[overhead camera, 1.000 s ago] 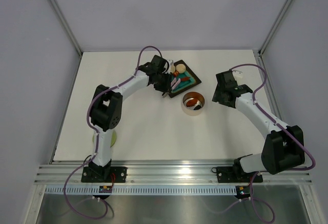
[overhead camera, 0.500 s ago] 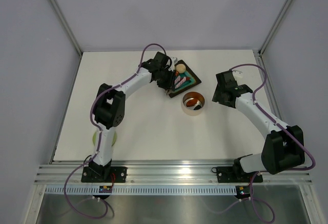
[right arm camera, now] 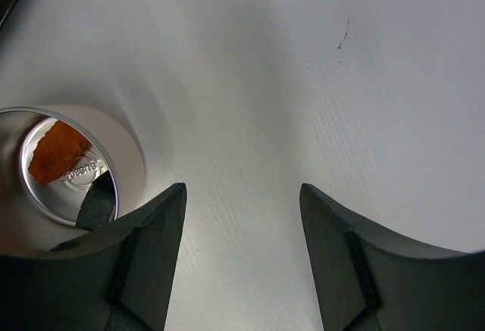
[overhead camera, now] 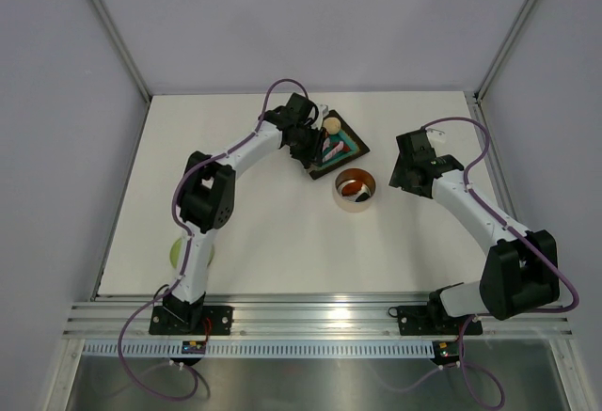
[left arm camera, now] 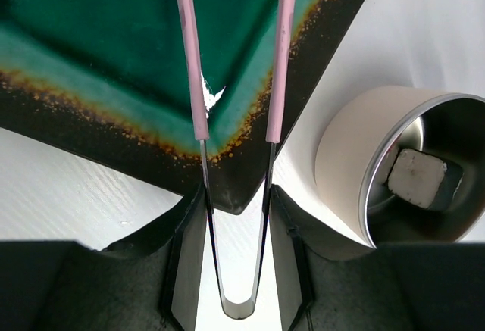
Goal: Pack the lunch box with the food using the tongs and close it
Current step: Pick up the fake food from the plate.
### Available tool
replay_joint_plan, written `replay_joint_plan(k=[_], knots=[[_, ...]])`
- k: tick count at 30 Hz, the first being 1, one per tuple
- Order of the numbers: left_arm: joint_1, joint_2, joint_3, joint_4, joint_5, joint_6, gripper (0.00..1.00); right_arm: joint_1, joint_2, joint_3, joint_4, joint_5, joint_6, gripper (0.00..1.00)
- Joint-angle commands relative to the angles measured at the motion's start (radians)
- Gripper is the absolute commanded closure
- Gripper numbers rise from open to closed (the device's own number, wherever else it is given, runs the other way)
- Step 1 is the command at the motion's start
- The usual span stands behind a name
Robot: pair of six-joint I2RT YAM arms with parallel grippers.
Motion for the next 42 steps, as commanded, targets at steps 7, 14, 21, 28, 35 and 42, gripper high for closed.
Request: replay_joint_plan(k=[7, 14, 21, 28, 35, 42], knots=[[-0.004, 0.013, 0.043, 0.006, -0.028, 0.028, 0.56, -0.01, -0.013, 0.031, 0.008, 0.0, 0.003, 0.31], [-0.004, 0.062, 0.104, 0.015, 0.024, 0.024, 0.57, -0.008, -0.019, 0.031, -0.001, 0.008, 0.001, 0.31], [-0.012, 0.089, 0.143, 0.017, 0.093, 0.016, 0.61, -0.01, -0.018, 0.034, -0.001, 0.006, 0.003, 0.31], [-0.027, 0.047, 0.097, 0.02, 0.102, 0.037, 0.67, -0.01, -0.013, 0.042, -0.001, 0.005, 0.003, 0.31], [-0.033, 0.009, 0.035, 0.037, 0.097, 0.037, 0.69, -0.01, -0.007, 0.043, 0.002, -0.005, 0.003, 0.31], [-0.033, 0.023, 0.054, 0.032, 0.071, 0.027, 0.71, -0.01, -0.01, 0.043, 0.002, -0.005, 0.001, 0.31]])
